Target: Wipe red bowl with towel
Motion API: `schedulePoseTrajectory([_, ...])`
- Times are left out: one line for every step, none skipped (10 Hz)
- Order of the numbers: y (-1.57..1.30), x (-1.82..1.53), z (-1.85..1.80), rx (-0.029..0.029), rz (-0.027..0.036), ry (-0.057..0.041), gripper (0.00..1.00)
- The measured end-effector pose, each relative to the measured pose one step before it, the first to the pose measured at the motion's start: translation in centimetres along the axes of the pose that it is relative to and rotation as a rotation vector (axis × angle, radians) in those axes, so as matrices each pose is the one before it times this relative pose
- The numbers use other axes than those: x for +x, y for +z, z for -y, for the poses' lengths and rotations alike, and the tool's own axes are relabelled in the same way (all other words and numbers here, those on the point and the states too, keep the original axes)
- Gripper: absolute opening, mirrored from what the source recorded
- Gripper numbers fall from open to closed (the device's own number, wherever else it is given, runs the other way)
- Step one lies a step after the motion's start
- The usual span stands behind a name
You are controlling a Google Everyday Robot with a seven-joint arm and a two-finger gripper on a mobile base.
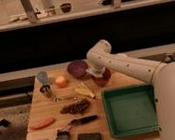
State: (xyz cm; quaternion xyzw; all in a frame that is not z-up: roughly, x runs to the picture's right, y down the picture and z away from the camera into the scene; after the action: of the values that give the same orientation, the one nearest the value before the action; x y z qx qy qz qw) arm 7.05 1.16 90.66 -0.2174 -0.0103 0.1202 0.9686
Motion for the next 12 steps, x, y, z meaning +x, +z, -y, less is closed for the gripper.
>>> schedulePoseTrajectory([-0.02, -0.014, 0.065, -0.02159, 0.01483, 0.01714, 0.0])
schedulePoseTrajectory([-0.043, 0.197, 0.19, -0.0114, 0.00891, 0.01314, 0.0])
schedulePoseTrajectory([-0.076, 0.178, -0.004, -0.00948, 0.00478, 0.00805, 0.0])
schedulePoseTrajectory([-0.134, 0.21, 0.08, -0.00957, 0.0053, 0.00838, 0.0])
schedulePoseTrajectory([-0.165, 0.131, 0.028, -0.00796, 0.00063, 0.00489, 0.0])
schedulePoseTrajectory([-0.043, 0.237, -0.281, -0.01853, -0.01439, -0.00335, 0.0])
schedulePoseTrajectory([-0.213, -0.08, -0.146, -0.011, -0.01074, -0.00806, 0.0])
schedulePoseTrajectory([-0.173, 0.021, -0.472, -0.02297, -0.02116, -0.01384, 0.0])
schedulePoseTrajectory([-0.207, 0.03, -0.366, -0.01538, -0.01277, -0.01062, 0.0])
schedulePoseTrajectory([-0.186, 0.174, -0.433, -0.01695, -0.01262, -0.01006, 0.0])
schedulePoseTrajectory([-0.08, 0.216, -0.464, -0.0176, -0.00999, -0.00869, 0.0])
schedulePoseTrajectory([-0.082, -0.157, -0.432, -0.01714, -0.00766, -0.01298, 0.0])
